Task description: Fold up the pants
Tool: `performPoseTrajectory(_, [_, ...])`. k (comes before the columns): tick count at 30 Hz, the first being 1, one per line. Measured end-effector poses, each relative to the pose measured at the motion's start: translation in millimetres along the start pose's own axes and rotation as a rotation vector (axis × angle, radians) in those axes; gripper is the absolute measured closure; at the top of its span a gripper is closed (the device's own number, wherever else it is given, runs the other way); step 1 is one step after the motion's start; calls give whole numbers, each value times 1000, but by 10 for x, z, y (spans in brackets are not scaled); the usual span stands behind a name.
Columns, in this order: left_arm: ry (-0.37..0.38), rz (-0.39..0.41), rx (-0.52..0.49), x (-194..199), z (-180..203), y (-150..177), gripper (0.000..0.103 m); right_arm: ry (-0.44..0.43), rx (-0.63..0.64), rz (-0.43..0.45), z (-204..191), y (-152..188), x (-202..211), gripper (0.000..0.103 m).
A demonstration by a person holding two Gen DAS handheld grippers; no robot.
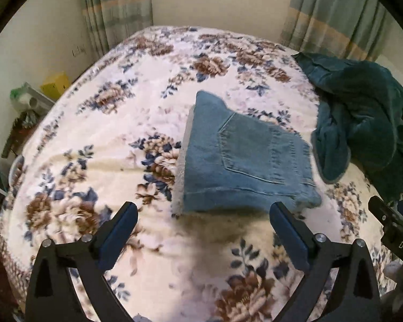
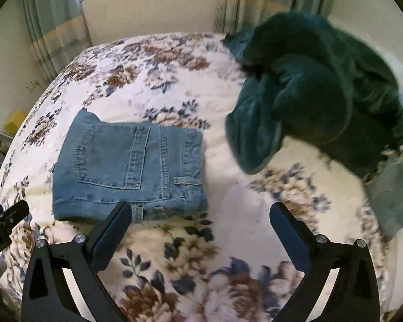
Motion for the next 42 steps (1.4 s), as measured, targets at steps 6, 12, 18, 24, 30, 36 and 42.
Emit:
performPoseTrajectory(6, [-14, 77, -13, 948, -51, 88, 3, -12, 7, 35, 11, 55, 945, 0])
performPoseTrajectory(12, [-20, 143, -26, 1940, -142, 264, 3, -25, 68, 114, -89, 178, 2158, 0])
performPoseTrajectory(18, [-41, 183, -20, 2884, -291, 562, 3, -49, 105, 185, -223, 363, 3370, 0])
performPoseTrajectory(24, [-47, 242, -30, 3543, -431, 752, 3, -55, 146, 235, -401, 617, 4445, 0])
performPoseTrajectory(30, [-46, 299, -13, 3974, -649, 879, 3, -81, 138, 269, -543, 842, 5155, 0])
performPoseTrajectory(36, [-40, 319, -5, 4145, -782, 980, 3, -101, 123, 289, -619, 992, 5554, 0])
performPoseTrajectory(42, [-27, 318, 7, 4195, -789, 1014, 0, -109, 126, 303, -648, 1070, 5738, 0])
Point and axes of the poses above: each gripper's, at about its wrist camera, not at the fingertips, and x roughly against the way its jaws point, z to its right, y to its underside, the point moved 2 cm from there along -x, roughly the way its jaws point, and after that the axes turned 13 degrees about -y, right-handed, at the moved point
